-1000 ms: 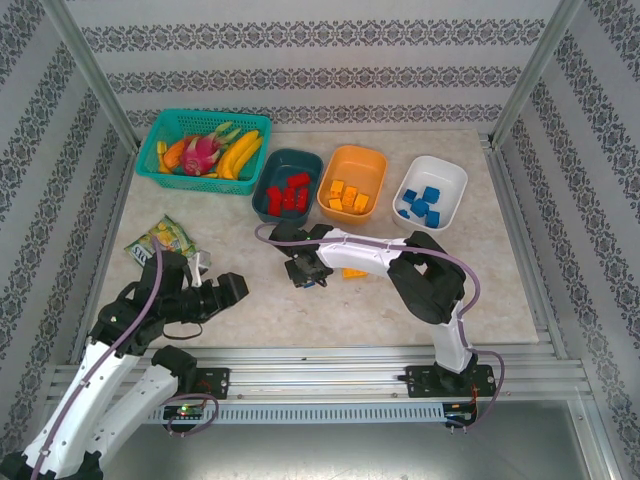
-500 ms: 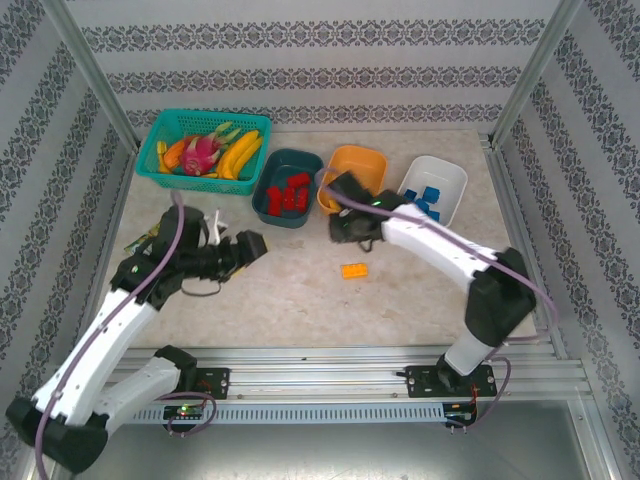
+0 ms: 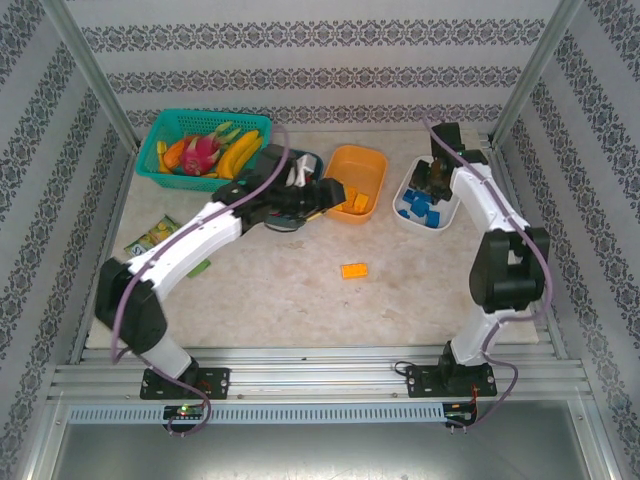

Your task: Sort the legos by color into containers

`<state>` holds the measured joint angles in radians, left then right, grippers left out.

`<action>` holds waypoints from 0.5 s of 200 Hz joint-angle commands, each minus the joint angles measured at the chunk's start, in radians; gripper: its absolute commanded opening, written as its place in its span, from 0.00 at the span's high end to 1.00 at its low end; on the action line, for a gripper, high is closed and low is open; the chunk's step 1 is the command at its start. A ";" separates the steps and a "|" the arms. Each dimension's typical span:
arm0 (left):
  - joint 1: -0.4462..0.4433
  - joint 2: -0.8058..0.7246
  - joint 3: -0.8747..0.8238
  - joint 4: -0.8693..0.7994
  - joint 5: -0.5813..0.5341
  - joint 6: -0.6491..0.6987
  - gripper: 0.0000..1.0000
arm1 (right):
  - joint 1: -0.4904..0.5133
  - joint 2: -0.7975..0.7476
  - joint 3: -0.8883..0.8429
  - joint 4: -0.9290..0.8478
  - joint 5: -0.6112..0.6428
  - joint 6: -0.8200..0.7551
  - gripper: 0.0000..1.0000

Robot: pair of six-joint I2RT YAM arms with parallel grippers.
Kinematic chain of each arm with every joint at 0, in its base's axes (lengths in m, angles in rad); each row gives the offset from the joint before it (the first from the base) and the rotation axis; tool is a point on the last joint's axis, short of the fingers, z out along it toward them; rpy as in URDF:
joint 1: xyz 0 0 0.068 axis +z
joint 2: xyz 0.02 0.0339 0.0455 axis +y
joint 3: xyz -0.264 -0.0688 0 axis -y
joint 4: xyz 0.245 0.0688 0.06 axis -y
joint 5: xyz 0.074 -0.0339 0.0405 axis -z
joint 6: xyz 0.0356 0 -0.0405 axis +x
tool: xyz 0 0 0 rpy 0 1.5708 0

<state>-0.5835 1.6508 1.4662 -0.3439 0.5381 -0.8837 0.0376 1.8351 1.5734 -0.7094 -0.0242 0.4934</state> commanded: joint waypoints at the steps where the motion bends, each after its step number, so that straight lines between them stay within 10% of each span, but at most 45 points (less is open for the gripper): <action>1: -0.026 0.109 0.122 0.089 -0.018 0.006 0.23 | -0.040 0.122 0.132 0.005 -0.038 -0.020 0.74; 100: -0.055 0.554 0.674 -0.043 -0.026 0.001 0.24 | -0.151 0.577 0.619 -0.100 -0.118 -0.027 0.69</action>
<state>-0.6250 2.1727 2.0594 -0.3302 0.5217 -0.8841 -0.1013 2.3524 2.1048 -0.7433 -0.0986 0.4854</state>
